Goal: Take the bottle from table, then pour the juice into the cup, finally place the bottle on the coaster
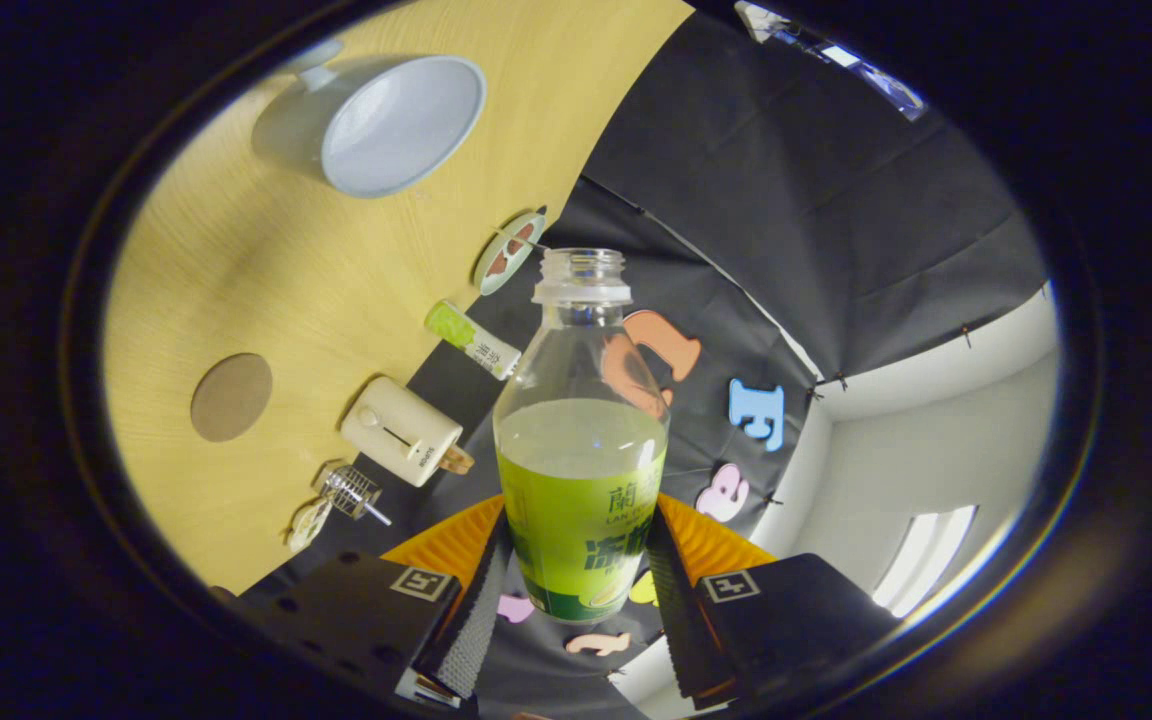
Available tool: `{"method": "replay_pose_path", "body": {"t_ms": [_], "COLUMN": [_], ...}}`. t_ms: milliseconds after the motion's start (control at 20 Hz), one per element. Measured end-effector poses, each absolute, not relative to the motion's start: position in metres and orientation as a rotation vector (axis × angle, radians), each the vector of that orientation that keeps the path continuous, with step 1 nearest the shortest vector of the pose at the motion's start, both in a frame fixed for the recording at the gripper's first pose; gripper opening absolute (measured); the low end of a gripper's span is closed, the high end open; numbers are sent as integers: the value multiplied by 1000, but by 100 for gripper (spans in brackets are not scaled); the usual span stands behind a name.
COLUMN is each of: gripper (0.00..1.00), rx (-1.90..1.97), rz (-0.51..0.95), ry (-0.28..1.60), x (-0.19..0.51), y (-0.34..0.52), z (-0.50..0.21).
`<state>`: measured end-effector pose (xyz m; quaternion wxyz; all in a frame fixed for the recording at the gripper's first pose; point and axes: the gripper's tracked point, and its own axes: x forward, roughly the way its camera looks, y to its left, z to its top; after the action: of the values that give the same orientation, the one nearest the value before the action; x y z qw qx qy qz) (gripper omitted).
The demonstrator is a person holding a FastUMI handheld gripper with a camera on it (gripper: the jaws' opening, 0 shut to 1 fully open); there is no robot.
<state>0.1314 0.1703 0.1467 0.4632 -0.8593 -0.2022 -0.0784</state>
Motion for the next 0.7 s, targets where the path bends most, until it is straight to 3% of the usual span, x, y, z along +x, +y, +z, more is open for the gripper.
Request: {"method": "replay_pose_path", "body": {"t_ms": [700], "gripper": [76], "rx": [-1859], "rz": [-122], "ry": [-374], "x": [131], "y": [149], "z": [134]}}
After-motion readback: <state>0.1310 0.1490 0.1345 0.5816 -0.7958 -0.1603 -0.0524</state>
